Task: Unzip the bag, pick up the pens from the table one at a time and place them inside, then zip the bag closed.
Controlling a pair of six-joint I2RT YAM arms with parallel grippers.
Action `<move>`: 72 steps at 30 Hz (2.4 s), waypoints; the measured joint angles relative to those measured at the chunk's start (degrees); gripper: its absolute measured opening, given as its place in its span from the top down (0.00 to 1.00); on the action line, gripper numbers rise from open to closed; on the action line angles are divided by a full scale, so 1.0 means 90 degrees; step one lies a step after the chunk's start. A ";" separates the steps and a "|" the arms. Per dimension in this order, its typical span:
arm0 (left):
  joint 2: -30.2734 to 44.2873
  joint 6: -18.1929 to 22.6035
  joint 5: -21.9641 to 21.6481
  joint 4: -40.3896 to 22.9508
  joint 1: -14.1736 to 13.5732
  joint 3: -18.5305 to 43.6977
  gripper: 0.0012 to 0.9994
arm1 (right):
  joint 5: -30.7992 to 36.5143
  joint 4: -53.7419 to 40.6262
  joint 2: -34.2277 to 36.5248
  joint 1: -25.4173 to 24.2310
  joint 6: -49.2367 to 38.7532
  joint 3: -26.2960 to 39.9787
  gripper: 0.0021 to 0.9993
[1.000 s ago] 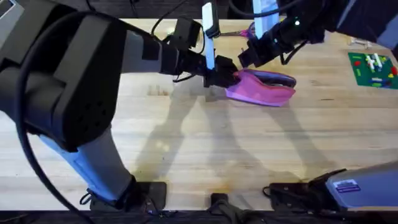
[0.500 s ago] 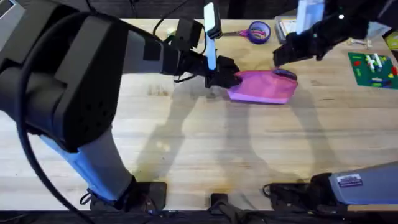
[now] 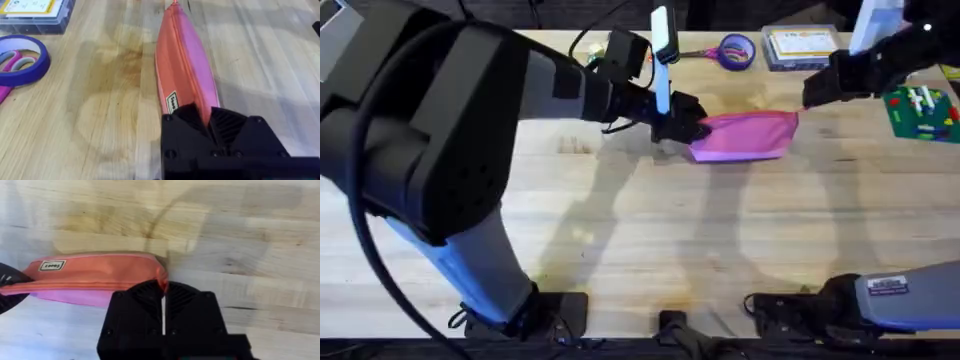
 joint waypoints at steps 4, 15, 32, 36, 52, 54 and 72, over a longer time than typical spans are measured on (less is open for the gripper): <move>-0.0001 0.0000 0.0005 0.0004 -0.0004 0.0000 0.96 | -0.0070 -0.0025 0.0000 -0.0112 0.0000 0.0000 0.97; 0.0000 0.0000 0.0012 0.0044 -0.0078 0.0000 0.96 | -0.0355 -0.0095 0.0000 -0.0610 0.0002 -0.0012 0.97; -0.0001 0.0000 0.0005 -0.0007 -0.0083 0.0000 0.96 | -0.0182 0.1061 0.0000 -0.0924 0.0002 -0.1303 0.97; 0.0001 0.0000 0.0002 -0.0007 -0.0083 0.0000 0.96 | -0.0180 0.1286 0.0000 -0.0924 0.0002 -0.1327 0.97; -0.0001 0.0000 -0.0012 -0.0012 -0.0066 0.0000 0.96 | 0.0074 0.1576 0.0002 -0.0994 0.0027 -0.1360 0.97; 0.0000 0.0000 -0.0012 -0.0015 -0.0064 -0.0001 0.96 | 0.0087 0.1595 0.0002 -0.0995 0.0027 -0.1360 0.97; -0.0001 0.0019 0.0007 -0.0038 0.0073 -0.0019 0.60 | -0.0060 0.0745 -0.2495 -0.1096 0.0022 -0.1370 0.00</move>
